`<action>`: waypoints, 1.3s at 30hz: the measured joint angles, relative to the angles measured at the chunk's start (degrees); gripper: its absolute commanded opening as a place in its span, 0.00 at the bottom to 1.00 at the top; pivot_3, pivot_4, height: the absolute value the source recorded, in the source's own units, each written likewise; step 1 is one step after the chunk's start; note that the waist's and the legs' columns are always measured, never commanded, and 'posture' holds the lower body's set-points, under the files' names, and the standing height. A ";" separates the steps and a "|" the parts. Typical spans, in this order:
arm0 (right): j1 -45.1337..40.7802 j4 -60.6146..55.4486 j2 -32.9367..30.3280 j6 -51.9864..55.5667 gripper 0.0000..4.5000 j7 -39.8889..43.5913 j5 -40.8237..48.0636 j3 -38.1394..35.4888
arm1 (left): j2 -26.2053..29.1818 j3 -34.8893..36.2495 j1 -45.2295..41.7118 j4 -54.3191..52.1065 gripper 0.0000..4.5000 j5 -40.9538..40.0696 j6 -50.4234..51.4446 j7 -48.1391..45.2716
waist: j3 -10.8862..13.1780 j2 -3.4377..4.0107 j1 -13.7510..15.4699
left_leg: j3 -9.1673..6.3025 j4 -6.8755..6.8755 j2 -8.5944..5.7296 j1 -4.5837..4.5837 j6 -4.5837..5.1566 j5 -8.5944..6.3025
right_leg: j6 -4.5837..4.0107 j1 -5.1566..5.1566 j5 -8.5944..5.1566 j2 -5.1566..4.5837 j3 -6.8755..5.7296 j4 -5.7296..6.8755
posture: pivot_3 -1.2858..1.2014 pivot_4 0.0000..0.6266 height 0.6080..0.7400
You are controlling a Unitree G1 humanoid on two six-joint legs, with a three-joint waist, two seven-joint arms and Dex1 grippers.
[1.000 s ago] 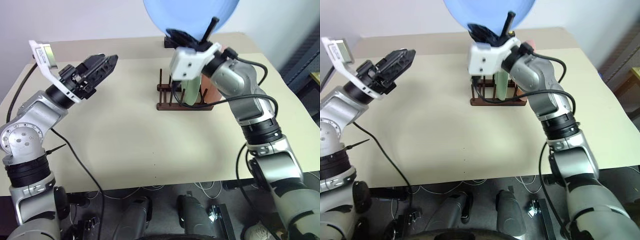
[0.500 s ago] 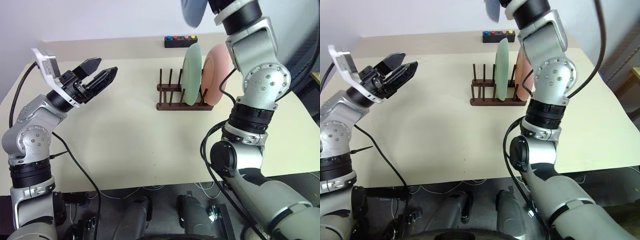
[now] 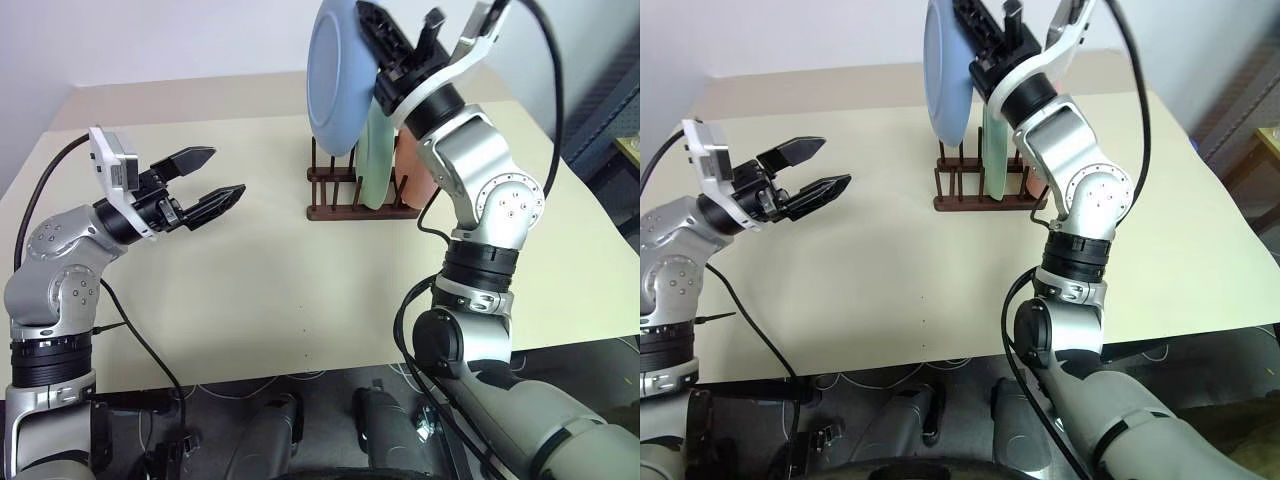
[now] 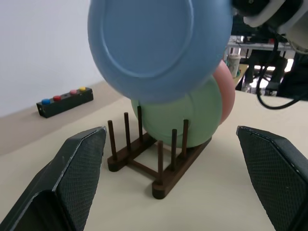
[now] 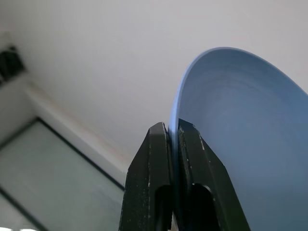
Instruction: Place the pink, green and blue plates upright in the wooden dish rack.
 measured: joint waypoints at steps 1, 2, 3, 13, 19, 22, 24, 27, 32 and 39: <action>0.56 0.00 -0.30 -0.17 0.00 0.01 -1.00 0.76 | 0.00 0.00 -0.21 0.28 0.99 0.68 -0.99 -0.12 | 0.00 0.00 -0.01 | 0.00 0.00 0.00 0.00 0.00 0.00 | 0.00 0.00 0.00 0.00 0.00 0.00 | 0.52 0.24 1.00; 1.23 0.00 -0.34 -0.40 0.00 0.00 -1.84 1.20 | 0.00 -0.01 -0.58 0.73 0.99 0.99 -1.54 -0.22 | 0.00 0.00 -0.02 | 0.00 -0.01 0.01 0.00 0.00 0.00 | 0.00 0.00 0.00 0.00 0.00 0.00 | 0.52 0.24 1.00; 1.78 0.03 -0.31 -0.47 0.00 -0.05 -2.47 1.47 | -0.01 -0.02 -0.80 0.90 0.99 1.23 -1.89 -0.30 | 0.00 0.00 -0.04 | 0.00 -0.01 0.01 0.00 -0.01 0.00 | 0.00 -0.01 0.00 0.01 0.00 0.01 | 0.52 0.24 1.00; 1.98 0.28 0.20 -1.42 0.00 -0.89 -3.08 2.01 | -0.65 -0.26 -1.11 1.36 0.99 1.90 -2.39 -0.58 | 0.00 0.00 -0.06 | 0.01 -0.03 0.03 0.00 -0.02 0.01 | 0.00 -0.02 0.00 0.02 0.01 0.00 | 0.52 0.24 1.00; 0.68 1.20 1.04 -1.80 0.00 -2.92 -0.90 0.90 | -1.01 -0.26 -1.11 1.33 0.99 1.85 -2.30 -0.04 | 0.00 0.00 -0.07 | 0.01 -0.03 0.04 0.00 -0.01 0.01 | 0.00 -0.02 0.00 0.03 0.01 0.00 | 0.52 0.24 1.00; 0.55 1.22 1.84 -1.92 0.00 -4.38 0.47 0.69 | -1.60 -0.40 -1.11 1.29 0.99 1.86 -2.30 0.33 | 0.00 0.00 -0.07 | 0.01 -0.03 0.04 0.00 -0.01 0.01 | 0.00 -0.02 0.00 0.03 0.01 0.00 | 0.52 0.24 1.00; 0.55 1.23 2.02 -1.93 0.00 -5.18 0.57 0.78 | -1.66 -0.85 -1.11 1.26 0.99 1.87 -2.31 0.48 | 0.00 0.00 -0.06 | 0.01 -0.03 0.04 0.00 -0.01 0.01 | 0.00 -0.02 0.00 0.03 0.01 0.00 | 0.52 0.24 1.00; 0.56 1.23 2.52 -1.94 0.00 -6.20 1.10 0.82 | -1.73 -0.91 -1.11 1.24 0.99 1.86 -2.30 0.73 | 0.00 0.00 -0.10 | 0.01 -0.03 0.04 0.00 -0.02 0.01 | 0.00 -0.03 0.00 0.03 0.01 0.02 | 0.52 0.24 1.00; 0.56 1.28 2.87 -1.99 0.00 -6.51 1.54 0.96 | -1.73 -0.93 -1.11 1.22 0.99 1.86 -2.29 1.14 | 0.00 0.00 -0.08 | 0.02 -0.03 0.04 0.00 -0.02 0.01 | 0.00 -0.03 0.00 0.03 0.01 0.02 | 0.52 0.24 1.00; 1.44 2.40 2.96 -2.22 0.00 -6.50 0.57 1.68 | -1.73 -1.39 -1.11 1.03 0.99 1.86 -2.27 1.50 | 0.00 0.00 -0.09 | 0.02 -0.04 0.05 0.00 -0.02 0.01 | 0.00 -0.03 0.00 0.04 0.01 0.01 | 0.52 0.24 1.00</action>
